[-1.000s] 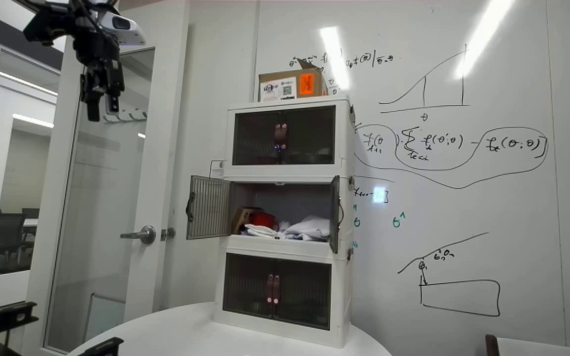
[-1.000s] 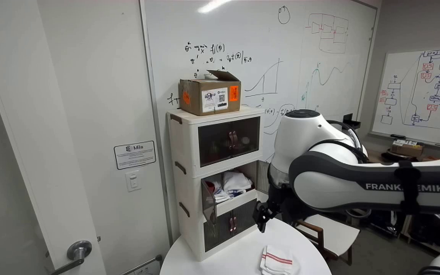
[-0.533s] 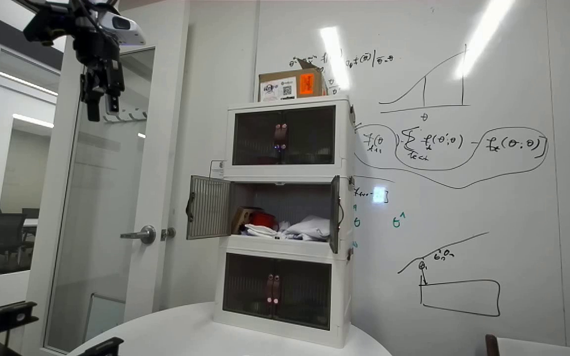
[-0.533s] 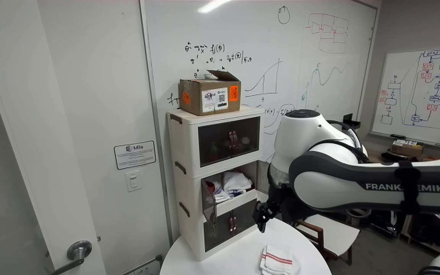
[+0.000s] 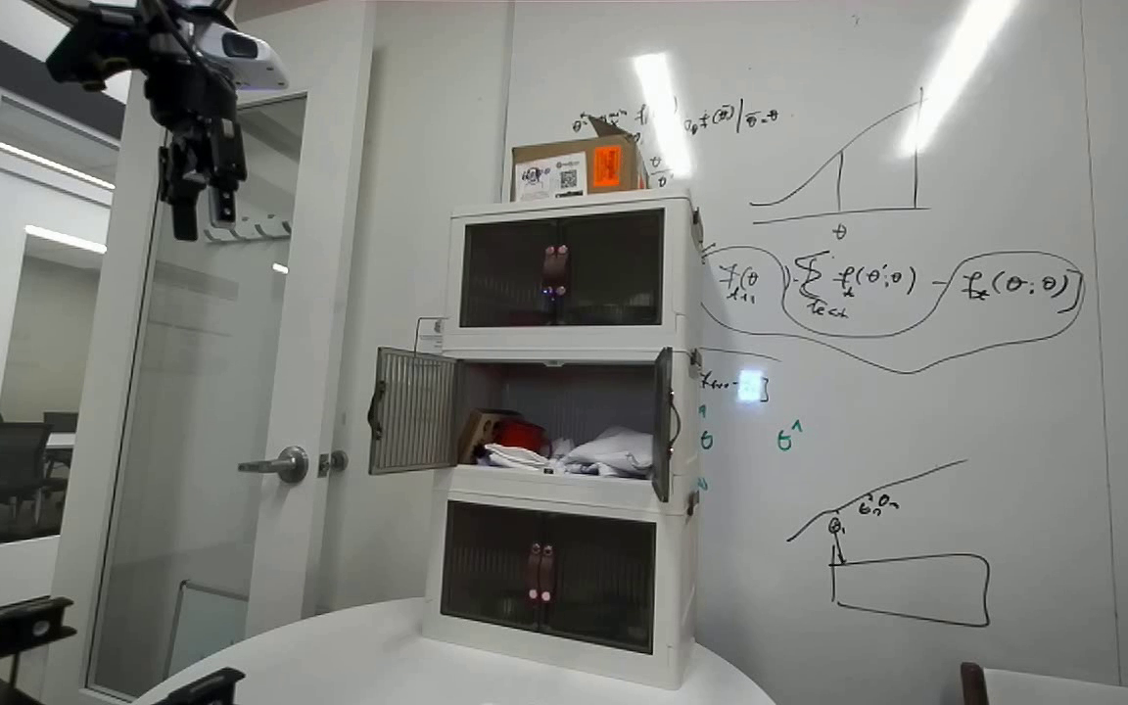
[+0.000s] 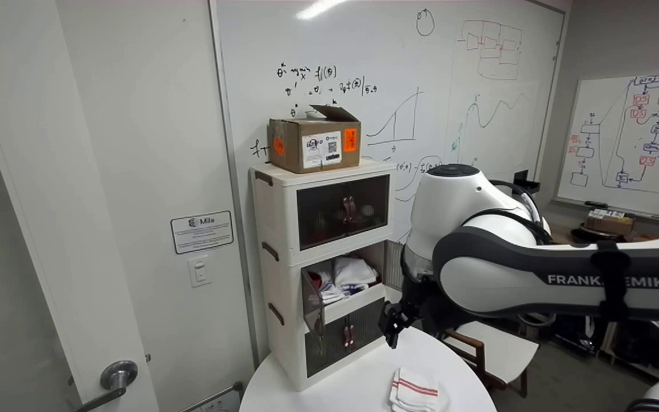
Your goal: Pick up one tea towel from the middle cabinet and put it on the table
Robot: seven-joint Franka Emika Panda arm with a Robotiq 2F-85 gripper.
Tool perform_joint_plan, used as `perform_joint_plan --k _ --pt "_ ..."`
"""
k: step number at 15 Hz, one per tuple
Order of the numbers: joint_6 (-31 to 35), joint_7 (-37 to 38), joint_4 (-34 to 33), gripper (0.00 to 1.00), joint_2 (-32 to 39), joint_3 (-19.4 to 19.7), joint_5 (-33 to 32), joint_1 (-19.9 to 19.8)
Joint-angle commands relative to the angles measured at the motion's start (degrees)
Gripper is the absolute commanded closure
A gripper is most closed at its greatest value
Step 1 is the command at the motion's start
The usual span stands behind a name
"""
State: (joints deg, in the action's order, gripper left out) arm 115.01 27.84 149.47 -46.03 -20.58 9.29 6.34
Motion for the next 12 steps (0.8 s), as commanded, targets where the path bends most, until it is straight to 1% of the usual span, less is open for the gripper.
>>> perform_joint_plan --k 1,2,3,4,5,7,8,9,10,11,12 --pt "-0.1 0.2 -0.1 0.00 0.1 0.3 -0.3 0.3" --pt "-0.1 0.2 -0.1 0.00 0.1 0.3 -0.3 0.3" --pt "2.3 0.7 -1.3 0.00 0.7 -1.0 -2.4 -0.9" --pt "5.9 0.6 -3.2 0.00 2.2 -2.7 -5.9 -2.5" --pt "8.2 0.0 -5.4 0.00 4.4 -3.2 -8.3 -3.4" --pt "15.7 0.8 -8.8 0.00 8.0 -4.5 -14.0 -6.8" --pt "19.9 2.3 -10.3 0.00 9.9 -5.4 -16.8 -9.4" --pt "24.3 4.4 -11.2 0.00 11.1 -5.9 -18.1 -11.3" --pt "19.2 2.0 -7.3 0.00 6.4 -3.8 -15.4 -6.8" --pt "22.0 2.8 -8.5 0.00 8.1 -4.2 -16.7 -8.5" --pt "23.1 3.0 -9.5 0.00 9.6 -4.3 -17.4 -9.5"
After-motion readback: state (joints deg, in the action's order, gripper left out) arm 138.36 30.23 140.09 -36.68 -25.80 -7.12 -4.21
